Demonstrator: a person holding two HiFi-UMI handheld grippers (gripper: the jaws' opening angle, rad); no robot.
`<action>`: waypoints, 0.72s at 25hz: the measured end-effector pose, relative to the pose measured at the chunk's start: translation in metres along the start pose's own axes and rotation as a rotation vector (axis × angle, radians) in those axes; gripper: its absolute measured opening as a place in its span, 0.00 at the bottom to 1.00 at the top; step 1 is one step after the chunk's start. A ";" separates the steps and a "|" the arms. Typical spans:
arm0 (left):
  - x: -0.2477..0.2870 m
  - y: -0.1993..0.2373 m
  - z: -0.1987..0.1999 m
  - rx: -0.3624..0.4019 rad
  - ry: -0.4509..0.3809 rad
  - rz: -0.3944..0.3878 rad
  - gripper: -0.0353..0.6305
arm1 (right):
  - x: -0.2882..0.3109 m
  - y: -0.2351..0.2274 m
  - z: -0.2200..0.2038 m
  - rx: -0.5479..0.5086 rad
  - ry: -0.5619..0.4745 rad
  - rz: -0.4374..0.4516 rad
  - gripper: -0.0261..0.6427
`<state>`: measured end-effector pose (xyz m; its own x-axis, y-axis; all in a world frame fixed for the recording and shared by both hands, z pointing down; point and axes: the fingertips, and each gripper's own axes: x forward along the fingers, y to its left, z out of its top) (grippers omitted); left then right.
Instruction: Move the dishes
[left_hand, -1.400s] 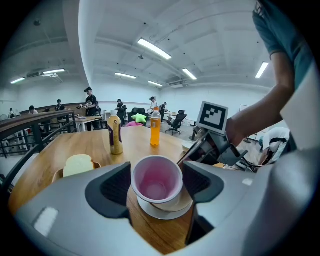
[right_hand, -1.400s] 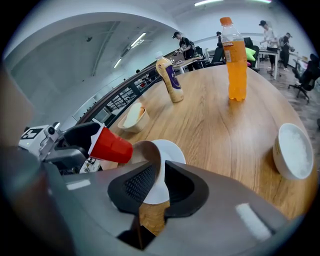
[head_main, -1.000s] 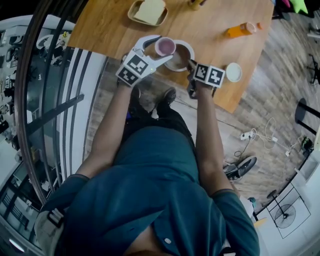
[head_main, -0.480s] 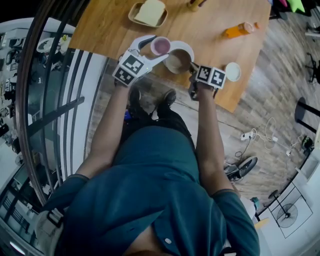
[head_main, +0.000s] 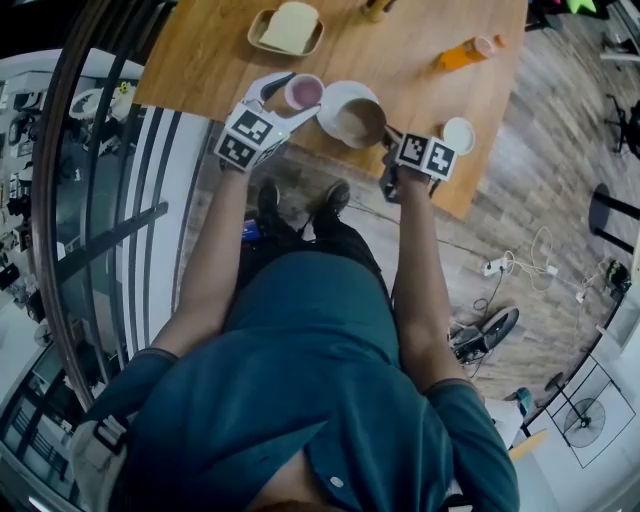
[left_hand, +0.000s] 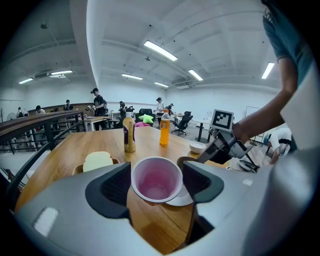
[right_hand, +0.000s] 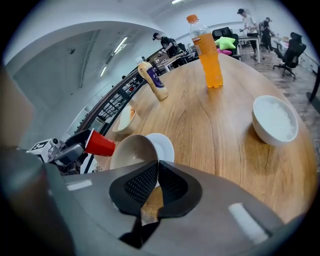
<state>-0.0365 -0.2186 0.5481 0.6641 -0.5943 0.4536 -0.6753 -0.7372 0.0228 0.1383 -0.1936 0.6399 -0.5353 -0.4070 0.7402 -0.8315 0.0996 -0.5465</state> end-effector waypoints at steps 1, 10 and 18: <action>0.000 0.002 -0.003 -0.003 0.006 0.001 0.53 | -0.002 -0.001 0.001 0.004 -0.005 -0.001 0.06; 0.003 0.006 -0.020 -0.007 0.046 -0.004 0.53 | -0.024 -0.014 0.005 0.032 -0.046 -0.019 0.06; 0.011 0.008 -0.035 -0.005 0.093 -0.014 0.53 | -0.041 -0.031 0.014 0.075 -0.090 -0.039 0.06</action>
<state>-0.0459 -0.2200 0.5843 0.6410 -0.5510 0.5343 -0.6677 -0.7436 0.0341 0.1881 -0.1923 0.6213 -0.4844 -0.4894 0.7251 -0.8362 0.0155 -0.5482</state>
